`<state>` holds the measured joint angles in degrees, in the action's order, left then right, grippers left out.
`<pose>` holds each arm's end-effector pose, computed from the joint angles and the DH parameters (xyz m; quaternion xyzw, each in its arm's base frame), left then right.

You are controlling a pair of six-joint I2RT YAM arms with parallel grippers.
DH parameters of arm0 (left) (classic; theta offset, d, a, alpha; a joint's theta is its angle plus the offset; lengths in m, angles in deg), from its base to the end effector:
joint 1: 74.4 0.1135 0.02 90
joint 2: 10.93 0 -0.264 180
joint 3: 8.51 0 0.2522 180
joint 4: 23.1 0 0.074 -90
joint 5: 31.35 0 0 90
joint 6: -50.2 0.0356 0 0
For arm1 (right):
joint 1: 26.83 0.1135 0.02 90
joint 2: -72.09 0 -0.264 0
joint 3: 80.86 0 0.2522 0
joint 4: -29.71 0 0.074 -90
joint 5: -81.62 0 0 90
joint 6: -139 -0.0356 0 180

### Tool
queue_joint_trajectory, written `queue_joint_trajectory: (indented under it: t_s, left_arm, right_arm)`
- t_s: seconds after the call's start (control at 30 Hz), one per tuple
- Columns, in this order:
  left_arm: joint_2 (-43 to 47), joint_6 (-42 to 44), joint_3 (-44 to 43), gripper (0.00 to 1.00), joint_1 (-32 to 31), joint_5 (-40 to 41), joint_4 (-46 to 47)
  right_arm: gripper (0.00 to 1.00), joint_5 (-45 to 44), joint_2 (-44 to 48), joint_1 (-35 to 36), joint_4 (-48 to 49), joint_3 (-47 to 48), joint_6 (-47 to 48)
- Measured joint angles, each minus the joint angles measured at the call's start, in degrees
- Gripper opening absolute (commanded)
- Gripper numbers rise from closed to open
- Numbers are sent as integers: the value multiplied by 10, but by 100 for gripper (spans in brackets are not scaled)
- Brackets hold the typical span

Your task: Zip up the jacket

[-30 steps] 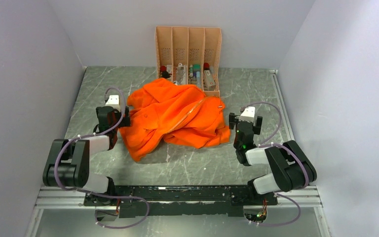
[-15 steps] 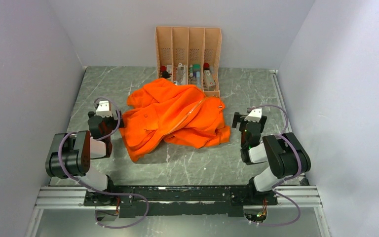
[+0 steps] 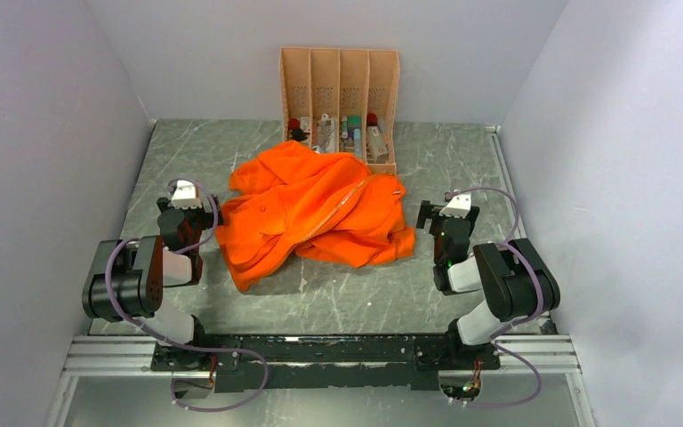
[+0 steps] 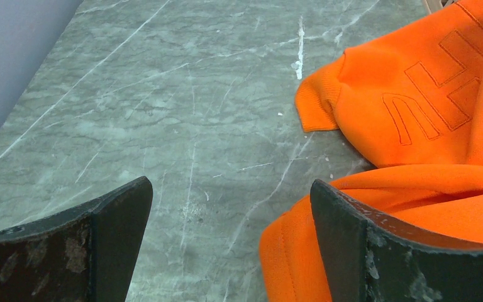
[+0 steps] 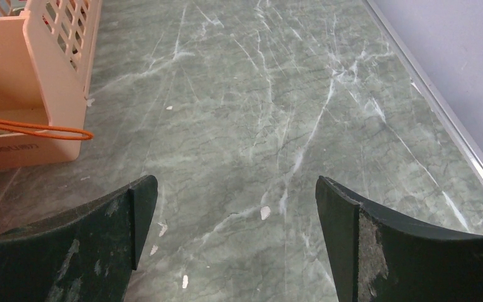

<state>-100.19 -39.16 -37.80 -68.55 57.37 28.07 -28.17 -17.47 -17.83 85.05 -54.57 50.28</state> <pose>0.2499 0.0248 0.1424 -0.0272 0.7588 0.0284 0.6502 0.2368 0.0253 0.1374 0.0458 0.7502 -0.0858 0.6540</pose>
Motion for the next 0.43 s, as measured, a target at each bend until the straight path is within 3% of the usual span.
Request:
queue_joint_trajectory:
  t_s: [0.43]
  left_arm:
    - [0, 0, 0, 100, 0, 1, 0]
  right_arm:
    - [99, 10, -2, -2, -12, 12, -2]
